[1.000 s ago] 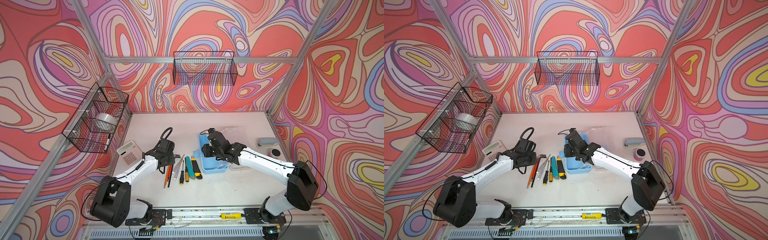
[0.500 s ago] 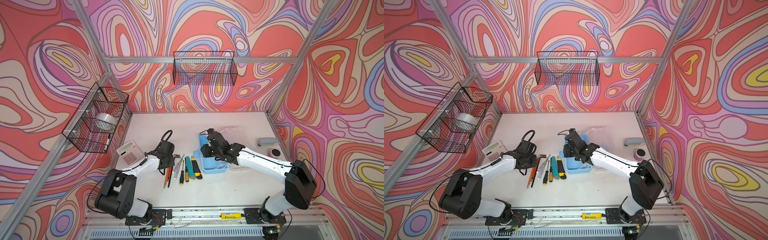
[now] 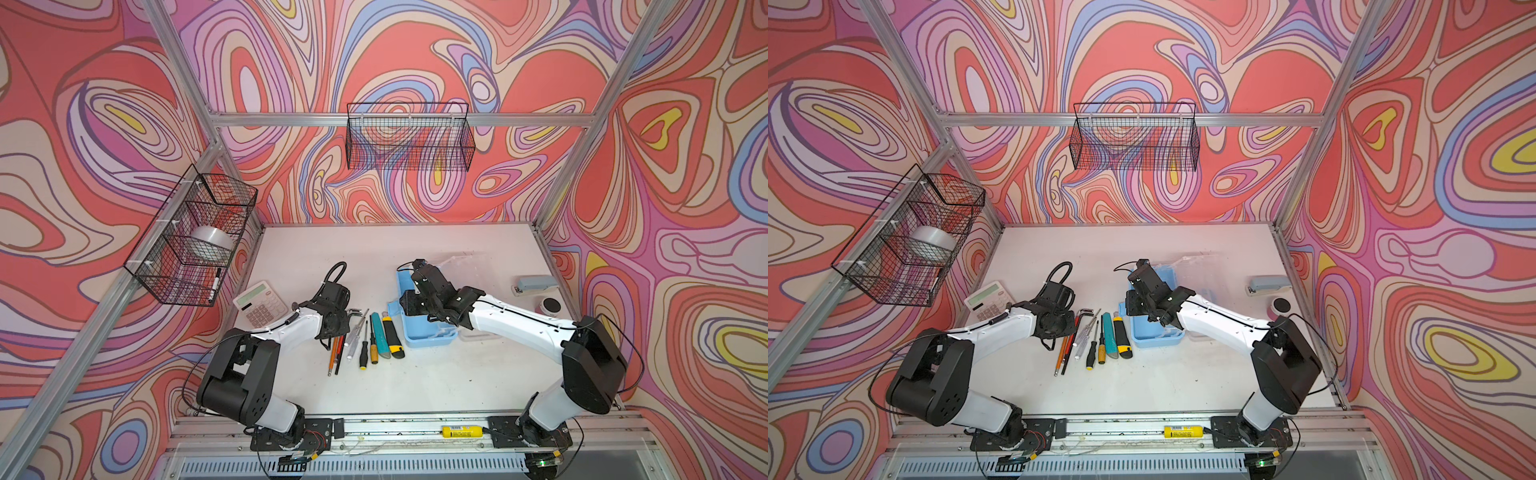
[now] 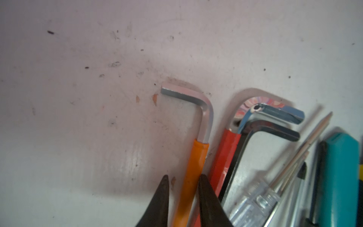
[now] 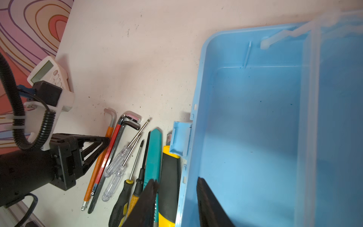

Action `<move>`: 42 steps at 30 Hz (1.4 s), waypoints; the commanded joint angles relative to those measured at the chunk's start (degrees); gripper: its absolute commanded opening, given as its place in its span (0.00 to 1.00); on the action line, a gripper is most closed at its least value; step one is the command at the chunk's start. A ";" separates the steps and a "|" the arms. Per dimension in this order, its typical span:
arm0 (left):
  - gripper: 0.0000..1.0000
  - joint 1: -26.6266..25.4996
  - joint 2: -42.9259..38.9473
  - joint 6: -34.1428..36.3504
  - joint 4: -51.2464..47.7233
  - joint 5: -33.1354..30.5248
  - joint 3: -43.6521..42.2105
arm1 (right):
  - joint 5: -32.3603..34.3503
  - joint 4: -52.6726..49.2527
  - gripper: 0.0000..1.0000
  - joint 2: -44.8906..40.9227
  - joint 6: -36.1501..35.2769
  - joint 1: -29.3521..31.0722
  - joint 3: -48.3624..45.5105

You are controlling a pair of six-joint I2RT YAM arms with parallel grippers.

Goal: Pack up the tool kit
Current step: 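Lower the left gripper and grasp the orange-handled hex key, then lift the orange hex key with the left gripper and carry it over the blue box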

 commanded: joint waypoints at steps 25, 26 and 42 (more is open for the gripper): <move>0.10 0.30 5.88 -0.22 -2.26 -1.84 3.55 | 0.56 1.35 0.37 3.48 0.07 -0.14 0.94; 0.09 0.30 6.02 -0.22 -2.45 -2.04 3.76 | 0.57 1.42 0.37 3.55 0.08 -0.24 0.90; 0.00 0.33 -2.07 -0.28 -5.21 -3.75 5.76 | -1.25 2.91 0.38 3.22 0.43 -1.97 0.27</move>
